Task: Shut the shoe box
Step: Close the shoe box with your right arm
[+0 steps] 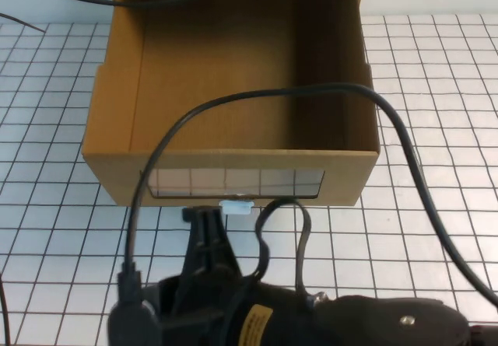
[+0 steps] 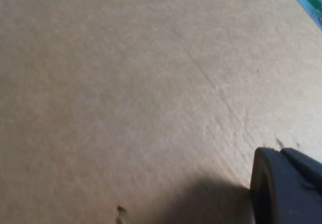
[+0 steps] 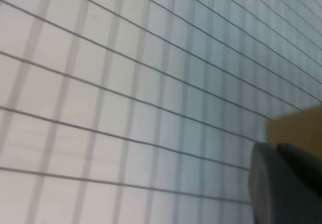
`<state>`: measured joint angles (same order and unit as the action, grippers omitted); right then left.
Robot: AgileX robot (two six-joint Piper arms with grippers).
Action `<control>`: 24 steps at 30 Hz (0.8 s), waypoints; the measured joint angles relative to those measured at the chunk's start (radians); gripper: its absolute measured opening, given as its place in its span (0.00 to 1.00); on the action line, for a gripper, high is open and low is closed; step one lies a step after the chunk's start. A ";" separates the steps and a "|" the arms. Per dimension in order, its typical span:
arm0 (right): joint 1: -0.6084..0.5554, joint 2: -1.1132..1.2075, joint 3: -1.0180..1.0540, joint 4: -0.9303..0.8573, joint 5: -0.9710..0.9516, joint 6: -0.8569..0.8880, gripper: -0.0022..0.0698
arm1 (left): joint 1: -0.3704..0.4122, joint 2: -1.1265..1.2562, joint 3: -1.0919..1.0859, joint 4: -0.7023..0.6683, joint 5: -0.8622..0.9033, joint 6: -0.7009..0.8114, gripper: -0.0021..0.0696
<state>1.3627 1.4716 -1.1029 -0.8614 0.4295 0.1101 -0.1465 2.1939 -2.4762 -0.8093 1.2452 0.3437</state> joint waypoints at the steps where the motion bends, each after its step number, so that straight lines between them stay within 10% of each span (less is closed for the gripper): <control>1: 0.000 0.002 0.016 -0.106 0.000 0.102 0.01 | 0.000 0.000 0.000 0.000 0.000 0.000 0.02; 11: -0.041 0.091 0.031 -0.741 0.029 0.722 0.01 | 0.000 0.000 0.000 0.000 0.000 0.000 0.02; 24: -0.211 0.148 0.029 -0.808 -0.186 0.974 0.01 | 0.000 0.000 0.000 0.001 0.000 0.000 0.02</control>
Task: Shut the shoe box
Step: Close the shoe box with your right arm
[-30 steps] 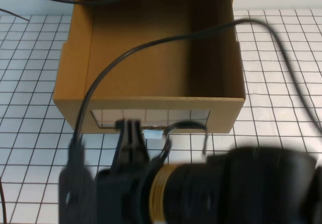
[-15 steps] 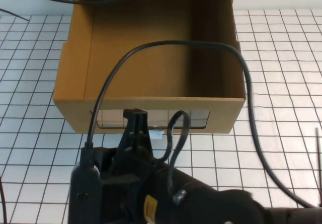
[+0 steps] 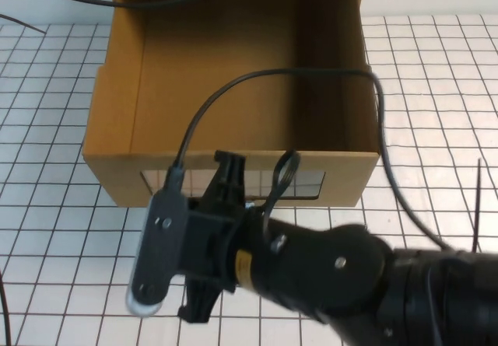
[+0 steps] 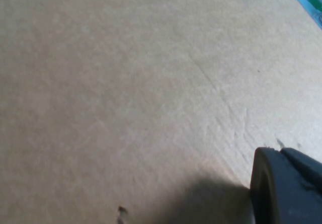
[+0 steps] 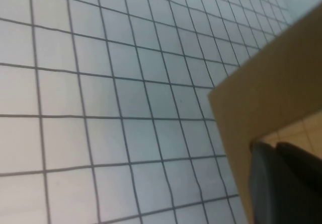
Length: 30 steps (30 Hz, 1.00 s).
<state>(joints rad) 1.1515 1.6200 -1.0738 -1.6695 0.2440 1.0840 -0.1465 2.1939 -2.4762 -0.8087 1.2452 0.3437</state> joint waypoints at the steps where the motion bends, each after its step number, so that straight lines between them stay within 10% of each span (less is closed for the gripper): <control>1: -0.018 0.000 0.000 -0.002 -0.019 0.004 0.01 | 0.000 0.000 0.000 0.000 0.000 0.000 0.02; 30: -0.135 0.105 -0.045 -0.006 -0.136 0.092 0.01 | 0.000 0.000 -0.001 0.010 0.000 0.000 0.02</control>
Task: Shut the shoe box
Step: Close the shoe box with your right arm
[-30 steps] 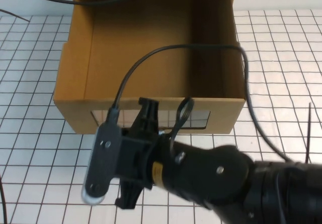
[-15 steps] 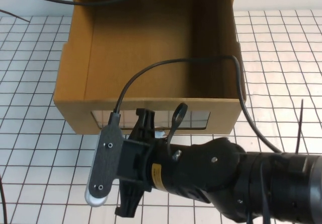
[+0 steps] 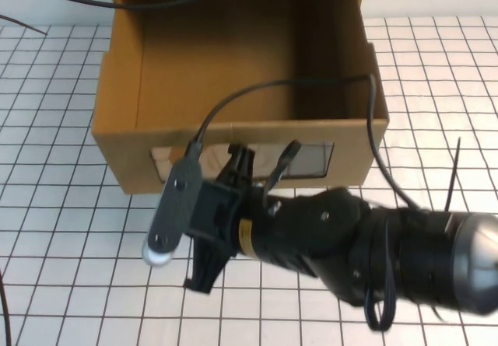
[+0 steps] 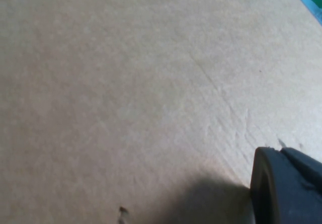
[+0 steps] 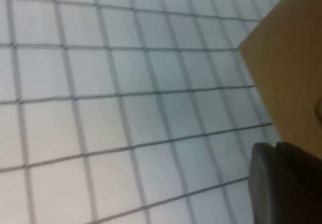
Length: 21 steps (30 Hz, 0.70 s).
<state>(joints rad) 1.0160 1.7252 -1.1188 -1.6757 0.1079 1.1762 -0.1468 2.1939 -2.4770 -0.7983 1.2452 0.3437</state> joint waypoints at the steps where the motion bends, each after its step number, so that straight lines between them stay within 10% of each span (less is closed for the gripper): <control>1: -0.011 0.000 -0.014 0.000 -0.006 0.004 0.01 | -0.002 0.000 0.000 0.002 0.000 0.000 0.02; 21: -0.241 0.224 -0.377 -0.013 -0.126 0.008 0.01 | -0.002 0.000 0.000 0.002 -0.003 -0.005 0.02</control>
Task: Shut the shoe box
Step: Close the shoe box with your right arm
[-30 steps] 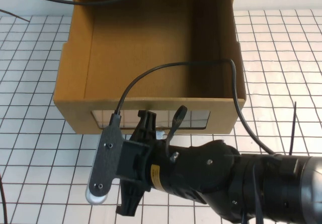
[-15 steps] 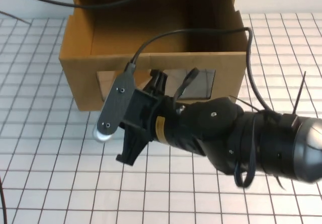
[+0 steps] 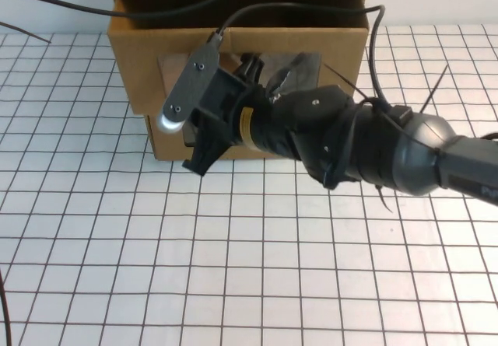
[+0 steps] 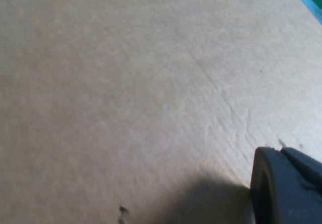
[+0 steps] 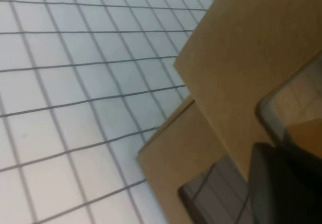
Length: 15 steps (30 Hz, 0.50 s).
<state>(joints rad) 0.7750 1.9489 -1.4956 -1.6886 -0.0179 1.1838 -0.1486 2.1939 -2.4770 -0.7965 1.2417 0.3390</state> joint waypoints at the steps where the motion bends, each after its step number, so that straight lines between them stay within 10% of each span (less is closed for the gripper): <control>1: -0.009 0.013 -0.018 0.000 -0.005 0.000 0.01 | 0.000 0.000 0.000 0.000 0.000 0.000 0.02; 15: -0.066 0.131 -0.198 0.000 -0.034 0.004 0.01 | 0.000 0.000 0.000 -0.011 0.000 -0.002 0.02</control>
<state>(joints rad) 0.7088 2.0799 -1.6936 -1.6886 -0.0517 1.1876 -0.1486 2.1939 -2.4770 -0.8071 1.2417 0.3367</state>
